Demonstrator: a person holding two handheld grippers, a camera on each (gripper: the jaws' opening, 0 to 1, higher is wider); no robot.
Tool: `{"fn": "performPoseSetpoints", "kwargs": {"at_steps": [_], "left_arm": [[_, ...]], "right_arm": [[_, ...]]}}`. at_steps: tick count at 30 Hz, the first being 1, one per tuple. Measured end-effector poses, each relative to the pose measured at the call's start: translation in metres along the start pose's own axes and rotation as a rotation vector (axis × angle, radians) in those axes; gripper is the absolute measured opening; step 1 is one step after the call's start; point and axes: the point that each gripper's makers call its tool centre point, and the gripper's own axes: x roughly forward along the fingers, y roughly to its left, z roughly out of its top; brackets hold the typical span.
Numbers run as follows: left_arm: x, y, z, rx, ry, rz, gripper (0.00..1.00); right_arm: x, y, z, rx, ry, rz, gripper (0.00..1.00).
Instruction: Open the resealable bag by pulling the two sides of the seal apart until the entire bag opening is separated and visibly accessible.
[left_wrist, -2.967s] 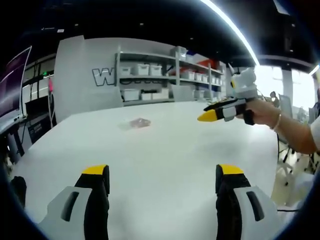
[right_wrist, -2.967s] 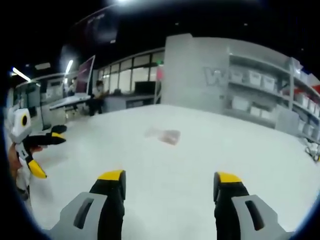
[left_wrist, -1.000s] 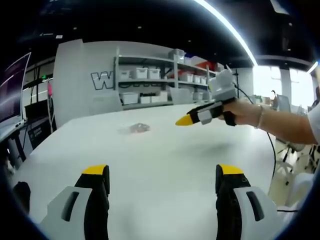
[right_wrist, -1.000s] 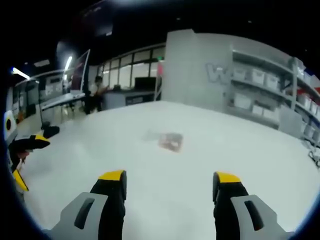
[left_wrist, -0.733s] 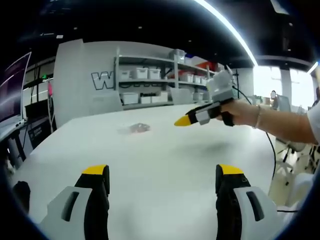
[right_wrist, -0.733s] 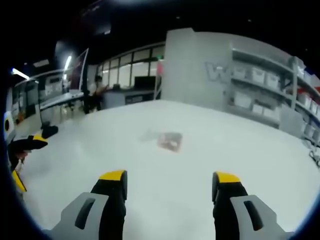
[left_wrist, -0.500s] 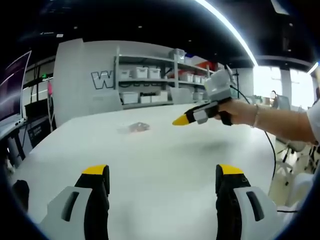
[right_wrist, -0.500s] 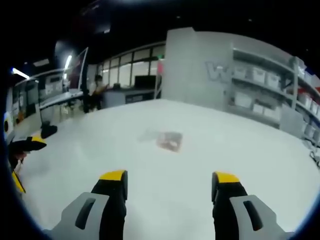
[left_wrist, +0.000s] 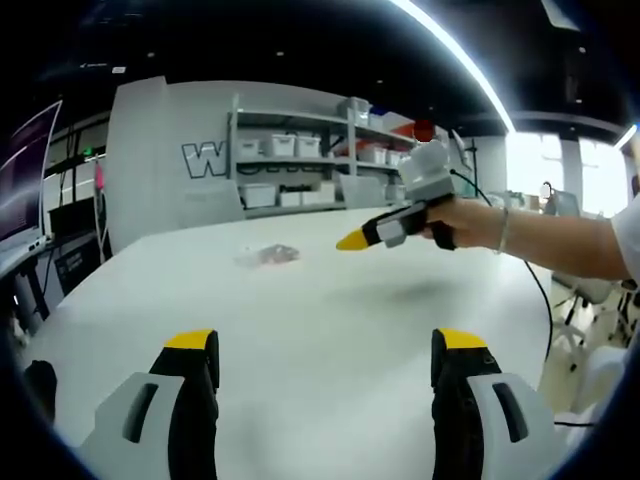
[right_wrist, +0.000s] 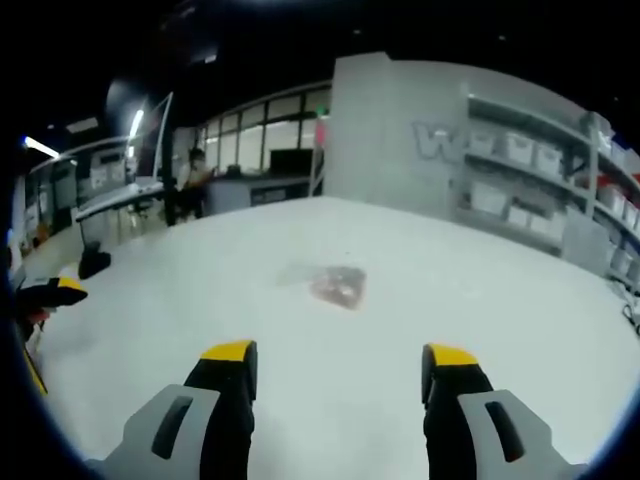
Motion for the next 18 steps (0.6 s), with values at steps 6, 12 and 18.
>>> {"fn": "performPoseSetpoints", "kwargs": {"at_steps": [6, 12, 18], "left_arm": [[0.0, 0.003, 0.001, -0.002, -0.002, 0.006, 0.86], [0.001, 0.002, 0.0, -0.001, 0.0, 0.001, 0.86], [0.002, 0.001, 0.0, -0.002, 0.001, -0.001, 0.86]], "right_arm": [[0.003, 0.002, 0.0, 0.006, 0.003, 0.002, 0.67], [0.017, -0.012, 0.004, 0.013, 0.006, -0.008, 0.66], [0.027, -0.018, 0.007, 0.018, 0.005, -0.011, 0.64]]}}
